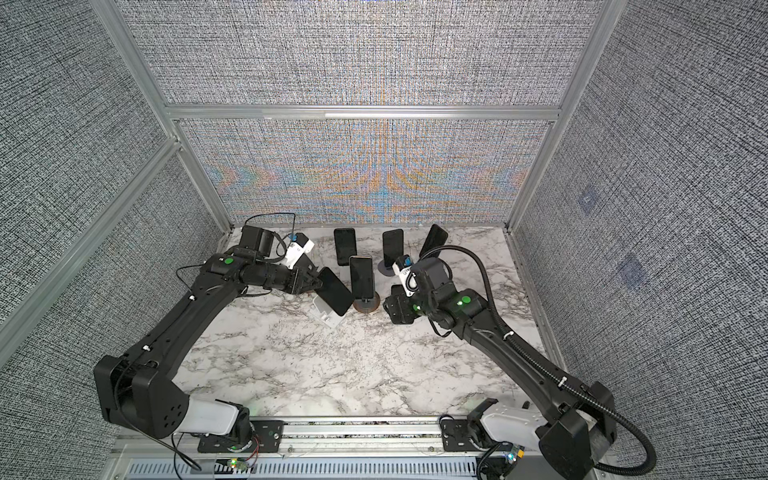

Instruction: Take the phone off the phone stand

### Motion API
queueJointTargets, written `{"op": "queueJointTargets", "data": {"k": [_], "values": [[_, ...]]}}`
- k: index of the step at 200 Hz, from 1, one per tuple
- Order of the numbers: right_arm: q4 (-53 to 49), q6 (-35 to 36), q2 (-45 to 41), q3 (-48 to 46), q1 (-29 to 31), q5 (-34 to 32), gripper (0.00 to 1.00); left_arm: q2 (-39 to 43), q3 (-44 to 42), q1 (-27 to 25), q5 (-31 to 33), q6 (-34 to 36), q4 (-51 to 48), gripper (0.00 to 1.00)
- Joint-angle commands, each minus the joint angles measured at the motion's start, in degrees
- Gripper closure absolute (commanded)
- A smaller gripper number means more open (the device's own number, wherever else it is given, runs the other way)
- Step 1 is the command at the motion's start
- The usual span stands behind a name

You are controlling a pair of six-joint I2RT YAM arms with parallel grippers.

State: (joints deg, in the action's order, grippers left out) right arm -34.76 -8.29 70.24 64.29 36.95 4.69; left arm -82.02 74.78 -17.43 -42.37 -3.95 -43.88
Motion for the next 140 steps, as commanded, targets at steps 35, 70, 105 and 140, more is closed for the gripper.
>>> {"op": "queueJointTargets", "data": {"k": [35,70,105,140], "values": [[-7.9,5.3,9.1,12.1,8.3,-3.7,0.04,-4.4,-1.1,0.1,-14.0,-3.5,0.6,1.0],[-9.4,9.6,16.2,17.9,11.5,-5.7,0.01,-6.3,-1.4,0.1,-17.9,-4.6,1.4,1.0],[-8.7,12.9,21.0,20.7,12.3,-4.4,0.01,-6.7,-1.2,0.1,-18.3,-4.1,0.8,0.99],[-7.0,14.4,23.5,21.0,12.7,-2.9,0.03,-6.5,-1.2,0.1,-18.2,-3.9,0.8,1.0]]}}
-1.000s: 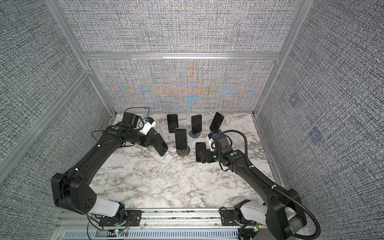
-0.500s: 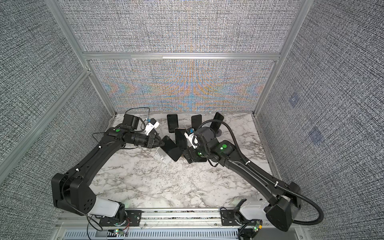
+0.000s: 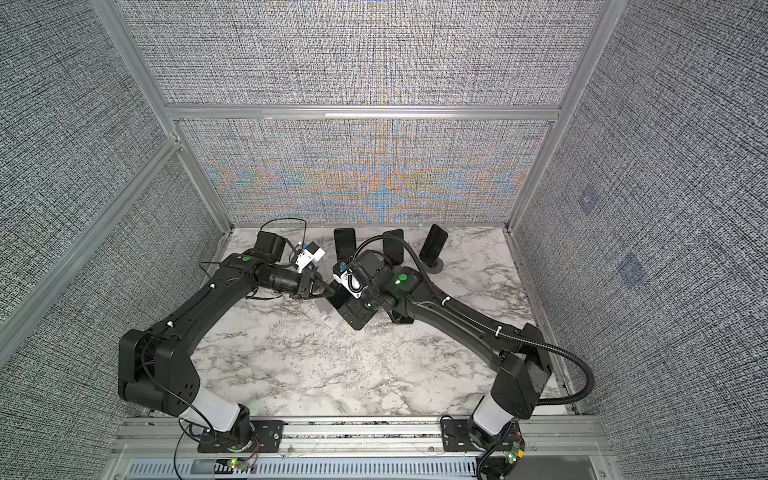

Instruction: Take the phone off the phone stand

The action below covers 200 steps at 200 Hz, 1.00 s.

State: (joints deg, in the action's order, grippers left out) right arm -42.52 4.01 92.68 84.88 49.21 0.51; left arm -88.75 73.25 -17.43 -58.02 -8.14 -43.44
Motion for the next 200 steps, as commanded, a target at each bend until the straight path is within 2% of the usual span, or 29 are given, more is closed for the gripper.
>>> {"op": "queueJointTargets", "data": {"k": [1,85,126,168,183,200], "values": [[0.8,2.1,1.1,0.4,0.5,1.2,0.03,0.2,0.3,0.1,-2.5,0.3,0.4,1.0],[10.2,-0.5,2.1,-3.1,0.9,-0.8,0.18,0.4,0.4,0.2,-2.3,0.6,0.3,1.0],[11.0,-1.8,2.1,-3.0,0.8,-1.6,0.34,0.6,0.5,0.2,-1.8,0.9,0.2,1.0],[11.1,-2.2,2.2,-3.1,1.0,-1.9,0.4,1.5,0.4,0.4,-0.3,0.9,0.8,1.0],[11.3,-2.6,2.0,-3.1,0.9,-1.9,0.44,1.8,0.2,0.6,-0.4,0.9,1.4,0.77],[11.3,-2.9,1.4,-3.3,0.8,-2.3,0.47,2.5,0.0,0.8,-0.1,0.9,2.2,0.63]]}}
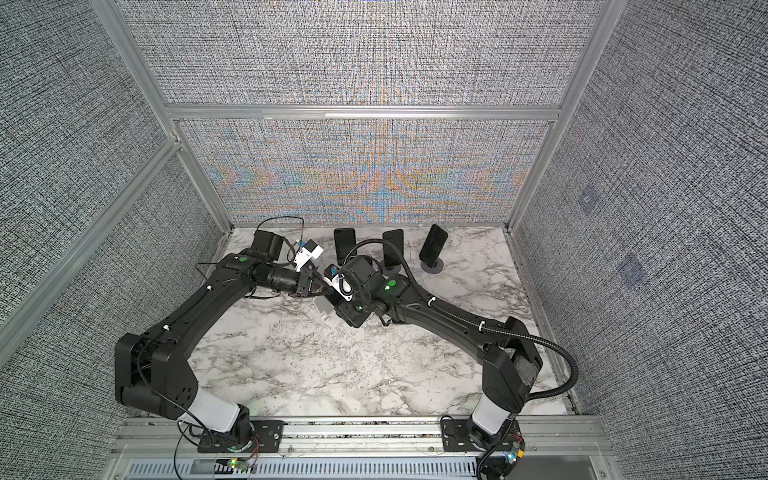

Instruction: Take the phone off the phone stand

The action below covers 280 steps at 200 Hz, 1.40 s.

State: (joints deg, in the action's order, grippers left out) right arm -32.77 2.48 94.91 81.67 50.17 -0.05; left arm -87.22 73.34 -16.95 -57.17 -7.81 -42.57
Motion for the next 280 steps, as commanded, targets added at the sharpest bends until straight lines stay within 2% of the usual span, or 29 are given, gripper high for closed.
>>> {"op": "queueJointTargets", "data": {"k": [1,27,60,75,107,131,150,211,230,280], "values": [[1.6,-1.5,-0.9,-0.1,-0.1,-1.8,0.47,1.0,-0.1,0.4,-0.9,0.5,1.4,0.63],[-0.6,-2.0,-2.5,-0.5,-0.3,-3.6,0.5,2.7,-1.0,1.3,0.6,-0.5,3.7,0.5],[-7.7,-6.2,-7.8,-4.8,-3.7,-7.6,0.57,4.7,-1.8,2.4,3.4,-1.3,5.5,0.47],[-10.9,-9.1,-11.4,-8.4,-7.9,-7.6,0.62,5.0,-1.9,2.6,5.1,-1.4,5.7,0.47],[-13.6,-12.5,-15.5,-15.5,-19.8,-5.0,0.63,5.4,-1.8,2.8,9.0,-1.5,5.2,0.49],[-12.8,-12.2,-12.1,-17.1,-28.0,-3.3,0.69,5.6,-1.8,2.7,10.5,-1.4,4.8,0.49],[-11.1,-10.4,-6.7,-15.8,-31.7,-2.0,0.7,5.8,-1.7,2.8,11.2,-1.1,4.7,0.5],[-6.0,-9.1,5.8,-10.8,-34.0,-0.8,0.7,6.0,-1.5,2.9,12.9,-0.1,3.7,0.5],[-4.5,-9.8,8.7,-10.1,-34.0,-0.6,0.67,5.8,-1.4,2.9,12.7,-0.1,3.5,0.51],[-2.6,-10.8,11.8,-9.3,-33.6,-0.8,0.63,5.5,-1.4,2.9,12.9,0.1,3.1,0.51]]}}
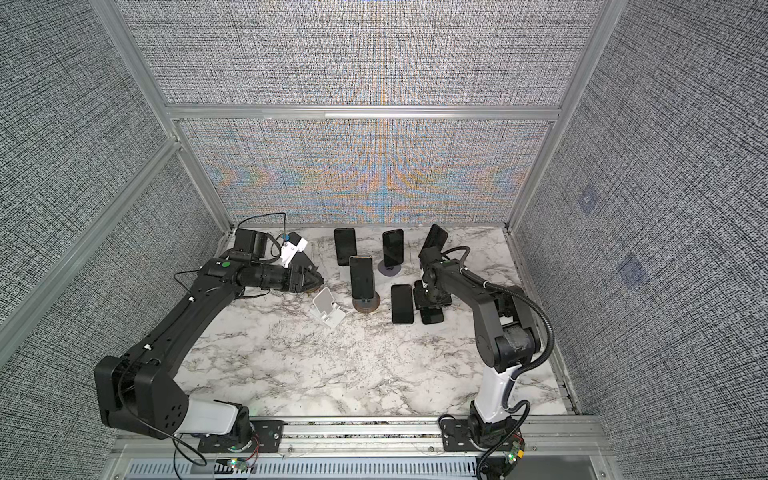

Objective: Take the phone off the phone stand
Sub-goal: 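Lower the held phone onto the table beside the first lying phone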

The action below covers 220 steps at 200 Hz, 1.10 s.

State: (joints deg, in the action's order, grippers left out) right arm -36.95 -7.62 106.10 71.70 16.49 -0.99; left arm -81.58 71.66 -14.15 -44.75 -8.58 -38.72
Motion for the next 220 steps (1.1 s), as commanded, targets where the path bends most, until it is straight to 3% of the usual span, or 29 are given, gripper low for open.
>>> {"op": "queueJointTargets", "data": {"k": [1,115,220], "values": [[1.7,-0.7,0.7,0.6,0.1,0.1,0.63,-0.1,0.3,0.1,0.5,0.9,-0.7,0.51],[1.8,-2.5,2.9,0.7,0.3,0.4,0.4,-0.3,0.5,0.1,1.3,1.3,-1.4,0.51],[2.1,-3.7,4.1,0.7,-0.2,2.3,0.28,-0.1,0.9,0.2,2.6,1.8,-2.3,0.54]]}}
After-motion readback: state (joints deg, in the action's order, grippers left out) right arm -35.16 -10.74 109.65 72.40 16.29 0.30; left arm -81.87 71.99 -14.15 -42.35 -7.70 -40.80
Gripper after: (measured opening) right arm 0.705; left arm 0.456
